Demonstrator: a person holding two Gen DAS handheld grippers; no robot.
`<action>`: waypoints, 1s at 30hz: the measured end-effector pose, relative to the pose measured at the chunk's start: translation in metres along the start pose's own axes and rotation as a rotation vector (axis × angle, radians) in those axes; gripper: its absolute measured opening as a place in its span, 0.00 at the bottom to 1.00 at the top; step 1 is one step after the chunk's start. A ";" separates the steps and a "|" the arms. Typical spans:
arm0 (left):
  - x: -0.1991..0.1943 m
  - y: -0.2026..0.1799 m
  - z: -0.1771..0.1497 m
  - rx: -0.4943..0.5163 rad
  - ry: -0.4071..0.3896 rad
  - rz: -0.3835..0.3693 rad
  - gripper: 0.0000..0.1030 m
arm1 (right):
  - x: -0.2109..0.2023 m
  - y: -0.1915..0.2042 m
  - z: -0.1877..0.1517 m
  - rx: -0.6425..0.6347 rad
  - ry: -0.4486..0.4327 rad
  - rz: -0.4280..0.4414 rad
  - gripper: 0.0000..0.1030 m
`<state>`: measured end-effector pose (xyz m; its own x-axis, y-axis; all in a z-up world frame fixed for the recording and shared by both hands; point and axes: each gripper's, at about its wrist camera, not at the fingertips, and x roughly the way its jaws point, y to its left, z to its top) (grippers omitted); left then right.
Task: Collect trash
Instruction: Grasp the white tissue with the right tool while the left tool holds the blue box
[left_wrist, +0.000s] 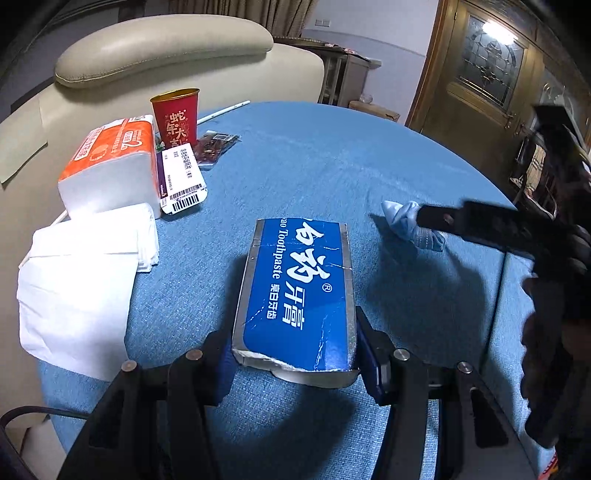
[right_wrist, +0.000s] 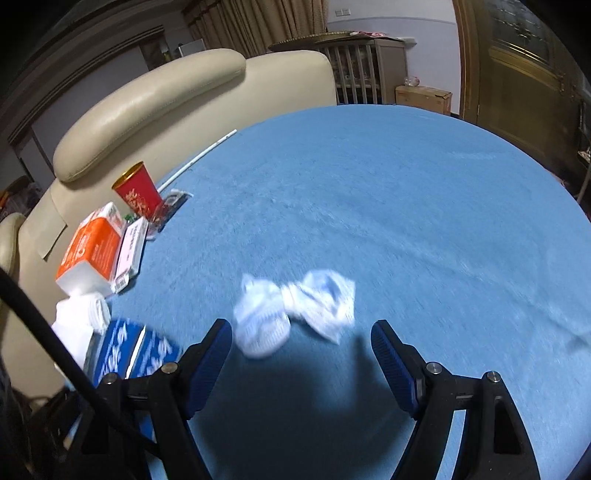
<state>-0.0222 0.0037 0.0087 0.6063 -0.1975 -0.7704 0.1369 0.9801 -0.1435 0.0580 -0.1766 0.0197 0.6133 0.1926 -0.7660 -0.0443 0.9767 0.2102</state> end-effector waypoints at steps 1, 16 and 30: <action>0.000 0.000 0.000 -0.002 0.000 -0.001 0.56 | 0.003 0.002 0.003 -0.001 0.000 0.001 0.78; 0.002 -0.003 0.001 0.015 0.007 0.020 0.56 | 0.020 -0.005 0.008 0.011 0.045 -0.018 0.52; -0.022 -0.050 -0.015 0.100 0.003 -0.016 0.56 | -0.090 -0.031 -0.058 0.051 -0.063 -0.014 0.52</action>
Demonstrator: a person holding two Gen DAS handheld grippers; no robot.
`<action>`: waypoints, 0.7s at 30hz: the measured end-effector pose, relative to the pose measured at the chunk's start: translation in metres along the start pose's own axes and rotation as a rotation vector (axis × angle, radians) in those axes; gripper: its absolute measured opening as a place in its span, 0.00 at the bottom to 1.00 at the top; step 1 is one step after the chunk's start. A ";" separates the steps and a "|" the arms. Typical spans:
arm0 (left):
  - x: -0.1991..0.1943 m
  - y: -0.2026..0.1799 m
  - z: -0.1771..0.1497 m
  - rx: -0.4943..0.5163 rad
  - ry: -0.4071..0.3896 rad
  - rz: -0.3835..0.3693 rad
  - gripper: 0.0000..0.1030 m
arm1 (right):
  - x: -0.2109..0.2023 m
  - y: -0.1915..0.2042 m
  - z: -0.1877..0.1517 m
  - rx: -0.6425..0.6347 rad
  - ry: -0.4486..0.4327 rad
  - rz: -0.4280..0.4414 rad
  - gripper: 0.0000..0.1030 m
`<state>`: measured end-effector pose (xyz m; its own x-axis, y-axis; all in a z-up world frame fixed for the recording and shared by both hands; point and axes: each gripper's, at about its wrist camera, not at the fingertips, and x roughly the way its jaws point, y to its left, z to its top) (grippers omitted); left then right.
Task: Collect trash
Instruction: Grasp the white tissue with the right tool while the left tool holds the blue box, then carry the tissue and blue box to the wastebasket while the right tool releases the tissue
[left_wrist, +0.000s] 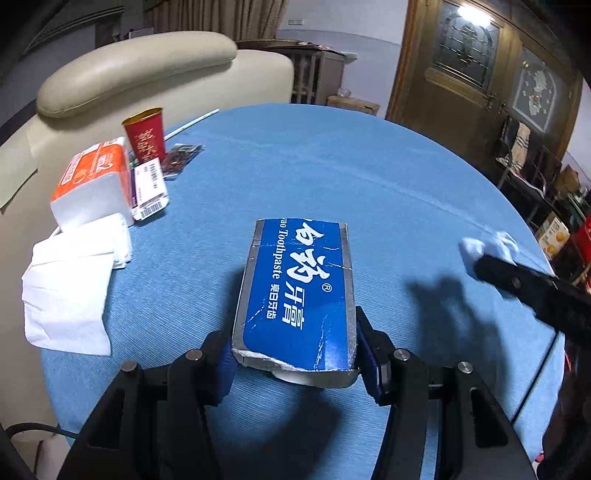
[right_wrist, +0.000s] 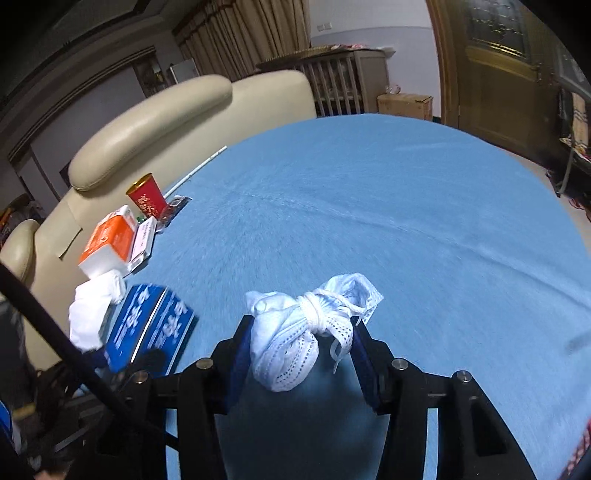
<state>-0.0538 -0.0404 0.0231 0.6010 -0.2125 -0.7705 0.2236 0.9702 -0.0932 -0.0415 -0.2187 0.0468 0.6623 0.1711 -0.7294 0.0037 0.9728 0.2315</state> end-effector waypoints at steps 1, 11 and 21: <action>-0.002 -0.005 -0.001 0.007 0.000 -0.004 0.56 | -0.010 -0.003 -0.007 0.006 -0.007 -0.004 0.52; -0.024 -0.043 -0.008 0.078 -0.020 -0.033 0.56 | -0.071 -0.034 -0.057 0.054 -0.062 -0.070 0.52; -0.033 -0.059 -0.012 0.116 -0.021 -0.031 0.56 | -0.099 -0.055 -0.079 0.121 -0.091 -0.086 0.52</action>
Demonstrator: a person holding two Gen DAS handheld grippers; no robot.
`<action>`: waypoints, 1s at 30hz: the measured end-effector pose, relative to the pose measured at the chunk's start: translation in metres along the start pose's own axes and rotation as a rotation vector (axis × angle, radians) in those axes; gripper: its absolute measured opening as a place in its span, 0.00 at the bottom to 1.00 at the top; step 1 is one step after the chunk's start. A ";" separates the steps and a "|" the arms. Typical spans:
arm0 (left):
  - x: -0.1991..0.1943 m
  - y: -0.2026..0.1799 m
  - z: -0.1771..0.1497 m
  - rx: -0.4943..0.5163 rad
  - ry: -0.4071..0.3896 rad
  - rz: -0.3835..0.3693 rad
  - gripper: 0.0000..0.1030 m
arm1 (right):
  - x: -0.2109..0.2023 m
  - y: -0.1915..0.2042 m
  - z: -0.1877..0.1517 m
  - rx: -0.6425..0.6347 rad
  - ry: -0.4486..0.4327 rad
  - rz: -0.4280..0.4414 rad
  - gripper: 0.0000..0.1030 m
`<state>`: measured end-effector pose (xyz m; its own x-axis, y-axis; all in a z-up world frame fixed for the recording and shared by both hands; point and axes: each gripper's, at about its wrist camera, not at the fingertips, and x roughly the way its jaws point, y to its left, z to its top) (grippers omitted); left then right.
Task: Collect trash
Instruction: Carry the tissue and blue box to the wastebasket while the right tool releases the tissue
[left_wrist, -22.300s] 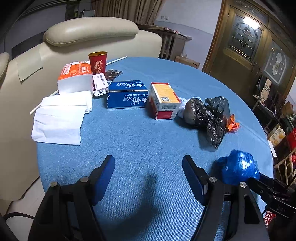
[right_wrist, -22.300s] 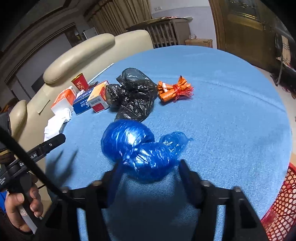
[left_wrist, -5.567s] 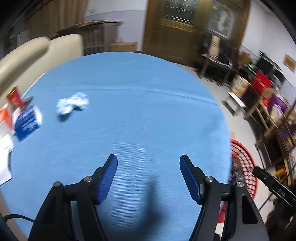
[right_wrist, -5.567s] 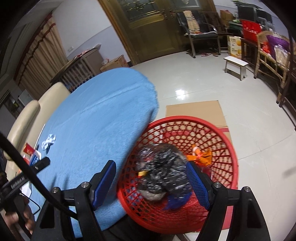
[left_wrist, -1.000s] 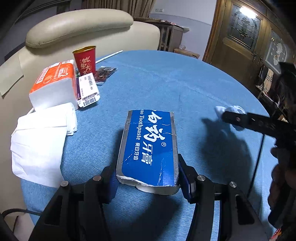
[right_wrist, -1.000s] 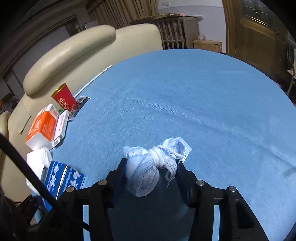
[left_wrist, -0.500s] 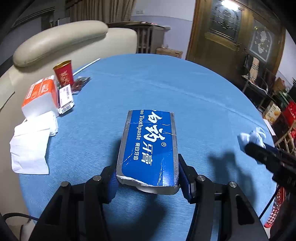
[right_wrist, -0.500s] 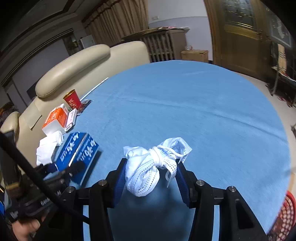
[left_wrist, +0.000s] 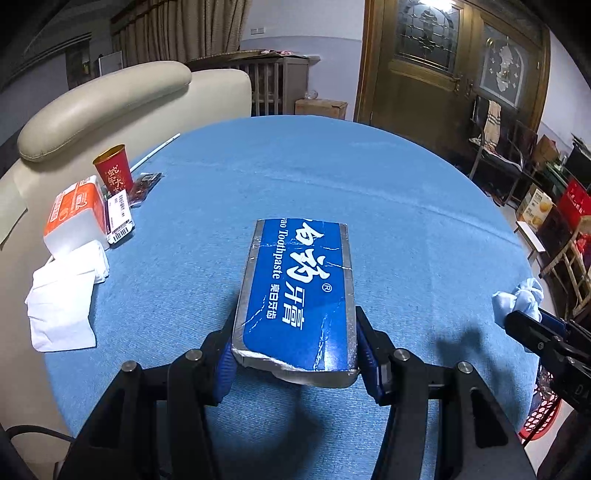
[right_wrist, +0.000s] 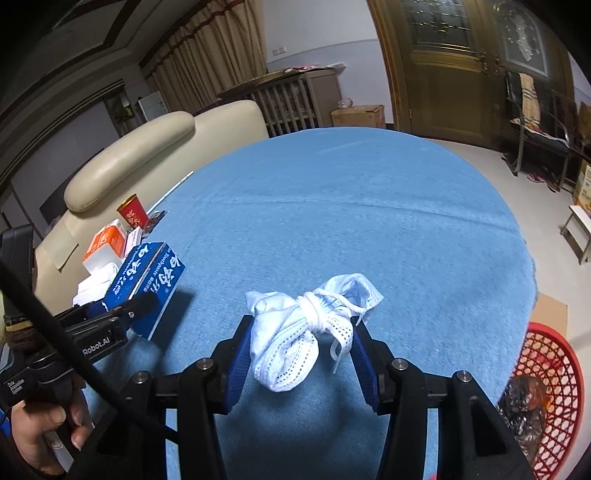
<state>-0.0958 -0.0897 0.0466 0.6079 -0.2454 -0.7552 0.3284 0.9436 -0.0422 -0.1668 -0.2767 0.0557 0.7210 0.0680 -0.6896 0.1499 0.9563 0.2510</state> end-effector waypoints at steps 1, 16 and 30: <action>0.001 0.000 0.000 0.002 0.001 0.000 0.56 | -0.001 -0.001 -0.001 0.003 -0.001 -0.001 0.52; 0.007 -0.008 0.000 0.028 0.008 -0.010 0.56 | -0.017 -0.020 -0.011 0.054 -0.019 -0.034 0.52; 0.004 -0.022 0.004 0.076 -0.008 -0.053 0.56 | -0.041 -0.047 -0.024 0.119 -0.054 -0.103 0.52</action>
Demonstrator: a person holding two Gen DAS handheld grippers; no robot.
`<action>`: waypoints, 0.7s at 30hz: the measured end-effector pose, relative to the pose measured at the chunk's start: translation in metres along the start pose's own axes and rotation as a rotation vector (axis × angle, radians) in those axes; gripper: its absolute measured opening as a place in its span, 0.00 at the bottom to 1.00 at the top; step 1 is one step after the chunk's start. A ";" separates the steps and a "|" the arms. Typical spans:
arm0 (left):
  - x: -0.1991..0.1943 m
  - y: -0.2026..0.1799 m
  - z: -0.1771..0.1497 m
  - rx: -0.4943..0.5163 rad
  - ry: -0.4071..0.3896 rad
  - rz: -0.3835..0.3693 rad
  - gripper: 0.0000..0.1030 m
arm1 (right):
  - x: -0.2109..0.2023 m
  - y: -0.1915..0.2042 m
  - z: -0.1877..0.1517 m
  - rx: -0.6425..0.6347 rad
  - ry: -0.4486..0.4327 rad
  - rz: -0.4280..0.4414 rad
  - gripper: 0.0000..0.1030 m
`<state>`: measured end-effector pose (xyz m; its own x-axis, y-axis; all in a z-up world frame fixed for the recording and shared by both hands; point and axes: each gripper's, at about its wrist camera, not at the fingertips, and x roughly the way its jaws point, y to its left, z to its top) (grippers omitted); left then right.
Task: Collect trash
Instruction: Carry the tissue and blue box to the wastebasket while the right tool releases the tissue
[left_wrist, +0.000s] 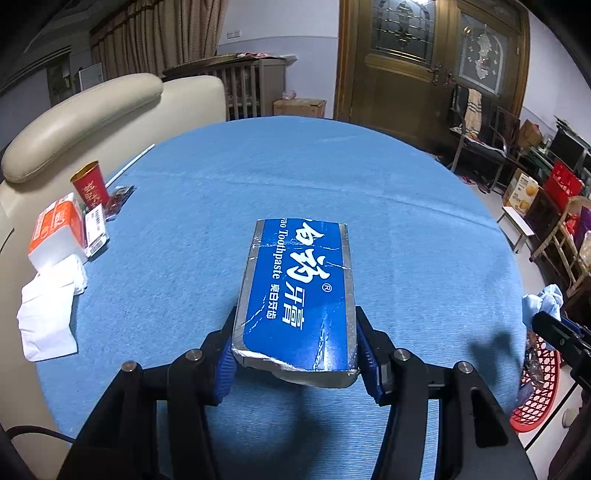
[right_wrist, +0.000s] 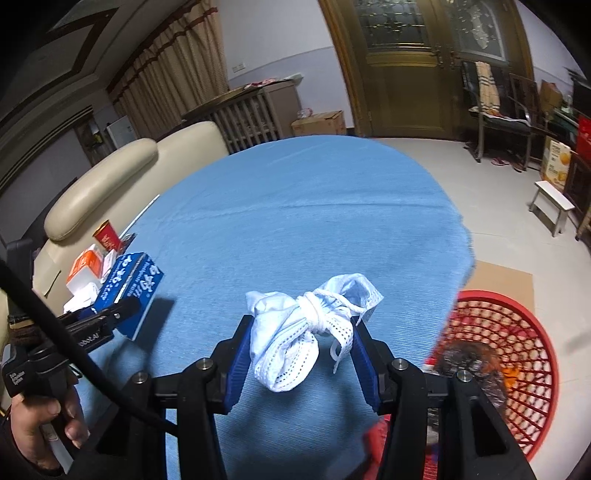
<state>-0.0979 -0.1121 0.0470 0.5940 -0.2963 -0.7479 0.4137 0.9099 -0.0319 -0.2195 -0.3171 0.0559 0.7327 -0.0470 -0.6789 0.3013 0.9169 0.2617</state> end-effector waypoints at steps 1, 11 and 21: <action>-0.001 -0.005 0.000 0.006 -0.002 -0.005 0.56 | -0.003 -0.005 -0.001 0.009 -0.004 -0.010 0.52; -0.015 -0.060 0.007 0.117 -0.027 -0.095 0.56 | -0.032 -0.067 -0.012 0.099 -0.030 -0.118 0.53; -0.021 -0.107 0.003 0.212 -0.019 -0.158 0.56 | -0.043 -0.110 -0.027 0.174 -0.023 -0.184 0.53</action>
<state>-0.1532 -0.2040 0.0681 0.5230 -0.4369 -0.7318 0.6362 0.7715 -0.0060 -0.3005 -0.4056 0.0374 0.6691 -0.2176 -0.7106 0.5297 0.8103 0.2506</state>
